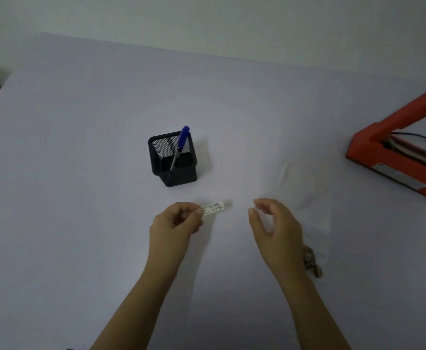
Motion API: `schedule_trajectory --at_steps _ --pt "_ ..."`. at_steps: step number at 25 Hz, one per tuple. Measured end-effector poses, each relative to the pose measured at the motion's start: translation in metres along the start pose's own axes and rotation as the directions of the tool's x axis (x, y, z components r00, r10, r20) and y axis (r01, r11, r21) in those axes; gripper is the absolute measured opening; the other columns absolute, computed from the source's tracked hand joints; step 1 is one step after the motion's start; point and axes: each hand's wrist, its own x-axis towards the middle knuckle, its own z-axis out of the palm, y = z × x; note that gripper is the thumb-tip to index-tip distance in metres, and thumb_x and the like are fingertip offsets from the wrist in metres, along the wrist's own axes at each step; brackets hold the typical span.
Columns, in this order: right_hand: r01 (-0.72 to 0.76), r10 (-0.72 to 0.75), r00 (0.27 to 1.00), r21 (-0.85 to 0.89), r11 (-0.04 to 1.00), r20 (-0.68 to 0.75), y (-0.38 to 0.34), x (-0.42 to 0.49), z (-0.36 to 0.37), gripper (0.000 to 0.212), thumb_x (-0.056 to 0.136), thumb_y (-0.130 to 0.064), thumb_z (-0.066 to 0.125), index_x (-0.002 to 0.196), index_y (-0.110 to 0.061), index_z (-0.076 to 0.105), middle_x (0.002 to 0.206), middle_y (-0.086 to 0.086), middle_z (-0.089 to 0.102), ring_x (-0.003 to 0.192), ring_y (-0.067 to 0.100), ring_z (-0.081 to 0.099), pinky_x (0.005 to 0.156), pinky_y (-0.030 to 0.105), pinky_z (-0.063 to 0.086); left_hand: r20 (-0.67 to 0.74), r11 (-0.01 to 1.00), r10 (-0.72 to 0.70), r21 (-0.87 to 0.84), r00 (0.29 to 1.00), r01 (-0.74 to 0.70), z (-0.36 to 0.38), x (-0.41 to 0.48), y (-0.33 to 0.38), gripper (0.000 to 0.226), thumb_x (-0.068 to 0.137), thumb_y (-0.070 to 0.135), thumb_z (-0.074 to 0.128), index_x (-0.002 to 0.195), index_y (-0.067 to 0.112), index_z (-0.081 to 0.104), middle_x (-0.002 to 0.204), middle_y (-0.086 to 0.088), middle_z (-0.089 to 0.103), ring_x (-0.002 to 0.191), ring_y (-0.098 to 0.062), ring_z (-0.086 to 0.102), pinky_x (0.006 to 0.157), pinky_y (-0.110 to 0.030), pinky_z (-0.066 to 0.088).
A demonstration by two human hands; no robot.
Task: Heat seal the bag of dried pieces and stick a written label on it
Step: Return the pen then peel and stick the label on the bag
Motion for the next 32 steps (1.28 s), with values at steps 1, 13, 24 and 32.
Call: schedule_trajectory --at_steps 1,13,24,32 --pt "-0.018 0.018 0.999 -0.017 1.0 -0.032 0.015 0.011 -0.019 0.017 0.085 -0.017 0.065 0.102 -0.015 0.064 0.096 -0.004 0.064 0.091 0.01 0.059 0.082 0.015 0.041 0.063 1.0 0.004 0.0 0.998 -0.004 0.017 0.002 0.006 0.009 0.084 0.015 0.066 0.081 0.021 0.072 0.073 -0.002 0.072 0.067 -0.013 0.068 0.067 -0.023 0.057" --pt "-0.134 0.138 0.977 -0.03 0.99 0.161 0.119 0.062 -0.084 0.044 0.071 -0.015 0.073 0.106 -0.024 0.048 0.105 -0.012 0.055 0.098 0.005 0.051 0.082 0.017 0.037 0.351 0.97 -0.047 0.241 0.935 -0.042 0.19 0.041 0.029 0.006 0.078 0.011 0.069 0.074 0.014 0.072 0.06 -0.002 0.068 0.054 -0.011 0.06 0.062 -0.024 0.054" --pt "0.024 -0.007 0.984 -0.093 0.995 0.179 0.137 0.054 -0.088 0.056 0.08 -0.021 0.071 0.128 -0.006 0.047 0.134 0.007 0.05 0.133 0.021 0.036 0.107 0.019 0.02 0.329 0.894 -0.027 0.43 0.944 -0.125 0.205 0.052 0.022 0.01 0.075 0.015 0.07 0.065 0.017 0.071 0.056 0.001 0.069 0.05 -0.008 0.057 0.061 -0.025 0.051" --pt "0.192 -0.164 0.977 -0.229 0.954 0.135 0.141 0.048 -0.088 0.047 0.084 -0.022 0.067 0.127 -0.009 0.054 0.135 0.014 0.052 0.13 0.029 0.042 0.105 0.044 0.037 0.292 0.853 0.052 0.485 0.955 -0.194 0.209 0.049 0.018 0.008 0.075 0.019 0.071 0.067 0.02 0.072 0.053 0.008 0.067 0.047 0.004 0.058 0.056 -0.008 0.047"
